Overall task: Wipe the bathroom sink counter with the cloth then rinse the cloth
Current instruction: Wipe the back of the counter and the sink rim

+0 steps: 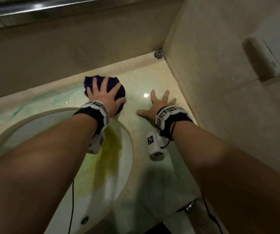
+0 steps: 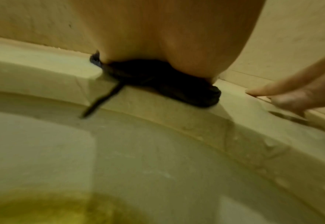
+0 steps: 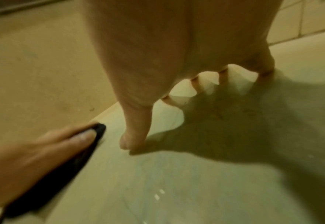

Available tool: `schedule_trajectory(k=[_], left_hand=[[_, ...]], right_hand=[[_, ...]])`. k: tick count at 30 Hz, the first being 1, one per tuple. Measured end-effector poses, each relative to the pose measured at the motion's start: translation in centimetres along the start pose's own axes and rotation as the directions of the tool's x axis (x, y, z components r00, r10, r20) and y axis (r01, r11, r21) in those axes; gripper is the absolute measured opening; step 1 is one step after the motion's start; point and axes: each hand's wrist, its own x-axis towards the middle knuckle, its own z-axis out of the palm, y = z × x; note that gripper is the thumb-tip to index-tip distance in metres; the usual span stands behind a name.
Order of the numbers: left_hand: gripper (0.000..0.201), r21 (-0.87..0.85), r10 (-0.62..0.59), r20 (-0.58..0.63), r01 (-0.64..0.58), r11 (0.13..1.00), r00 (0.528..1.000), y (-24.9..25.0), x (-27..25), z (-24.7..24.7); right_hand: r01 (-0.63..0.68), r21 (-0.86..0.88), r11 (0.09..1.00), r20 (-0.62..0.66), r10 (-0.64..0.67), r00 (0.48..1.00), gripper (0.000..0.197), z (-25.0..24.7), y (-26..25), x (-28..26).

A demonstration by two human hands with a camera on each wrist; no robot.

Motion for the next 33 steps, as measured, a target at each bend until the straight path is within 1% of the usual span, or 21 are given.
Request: schedule_trajectory(k=[3, 6, 8, 10, 12, 14, 16, 19, 22, 23, 25, 27, 28, 31, 33], left_hand=[[0.063, -0.031, -0.006, -0.064, 0.004, 1.0, 0.998, 1.3, 1.2, 0.2], [0.064, 0.01, 0.051, -0.028, -0.051, 0.999, 0.998, 2.8, 1.8, 0.0], [0.064, 0.012, 0.115, -0.014, -0.115, 0.993, 0.993, 3.3, 1.0, 0.4], [0.063, 0.026, 0.181, -0.019, -0.181, 0.983, 0.983, 2.0, -0.6, 0.9], [0.062, 0.045, 0.21, -0.01, -0.209, 0.977, 0.978, -0.1, -1.4, 0.8], [0.062, 0.039, 0.177, 0.001, -0.177, 0.983, 0.984, -1.7, -1.3, 0.4], [0.061, 0.038, 0.14, -0.003, -0.14, 0.989, 0.99, -2.2, -0.5, 0.1], [0.06, 0.02, 0.089, -0.042, -0.088, 0.996, 0.995, -0.7, 0.8, 0.1], [0.061, -0.004, 0.062, -0.035, -0.062, 0.998, 0.997, 1.5, 1.4, 0.0], [0.062, -0.005, 0.075, -0.023, -0.075, 0.997, 0.997, 2.0, 0.9, 0.2], [0.062, 0.02, 0.153, 0.005, -0.153, 0.988, 0.988, 2.4, -0.8, 0.9], [0.061, 0.058, 0.212, 0.029, -0.213, 0.975, 0.977, 1.0, -2.1, 1.2], [0.061, 0.067, 0.213, 0.041, -0.216, 0.974, 0.976, -0.1, -2.1, 0.9], [0.061, 0.048, 0.119, 0.029, -0.12, 0.992, 0.992, -3.3, -1.1, -0.5], [0.059, 0.017, 0.068, -0.015, -0.068, 0.998, 0.998, -3.6, -0.5, -0.4]], right_hand=[[-0.013, -0.002, 1.0, -0.02, 0.013, 1.0, 0.113, 0.3, -0.3, 0.3], [-0.034, 0.019, 0.999, -0.029, 0.035, 0.999, 0.115, 0.2, -0.6, 0.4], [-0.046, 0.03, 0.998, -0.029, 0.047, 0.998, 0.115, 0.1, -0.7, 0.3], [-0.044, 0.033, 0.998, -0.025, 0.045, 0.999, 0.116, 0.1, -1.0, 0.3], [-0.046, 0.028, 0.999, -0.023, 0.047, 0.999, 0.116, 0.1, -0.9, 0.2], [-0.05, 0.03, 0.998, -0.022, 0.051, 0.998, 0.115, 0.0, -0.7, 0.2], [-0.047, 0.029, 0.998, -0.032, 0.048, 0.998, 0.114, 0.1, -0.6, 0.3], [-0.047, 0.024, 0.999, -0.039, 0.048, 0.998, 0.114, 0.2, -0.5, 0.4], [-0.056, 0.024, 0.998, -0.053, 0.057, 0.997, 0.114, 0.4, -0.4, 0.5], [-0.054, 0.021, 0.998, -0.055, 0.055, 0.997, 0.113, 0.4, -0.5, 0.5], [-0.051, 0.02, 0.999, -0.053, 0.052, 0.997, 0.113, 0.4, -0.7, 0.4], [-0.047, 0.023, 0.999, -0.055, 0.048, 0.997, 0.114, 0.3, -0.8, 0.3], [-0.046, 0.023, 0.999, -0.059, 0.047, 0.997, 0.114, 0.3, -0.7, 0.2], [-0.026, 0.022, 0.999, -0.063, 0.027, 0.998, 0.114, 0.3, -0.4, 0.3], [-0.027, 0.026, 0.999, -0.063, 0.028, 0.998, 0.114, 0.3, -0.2, 0.4]])
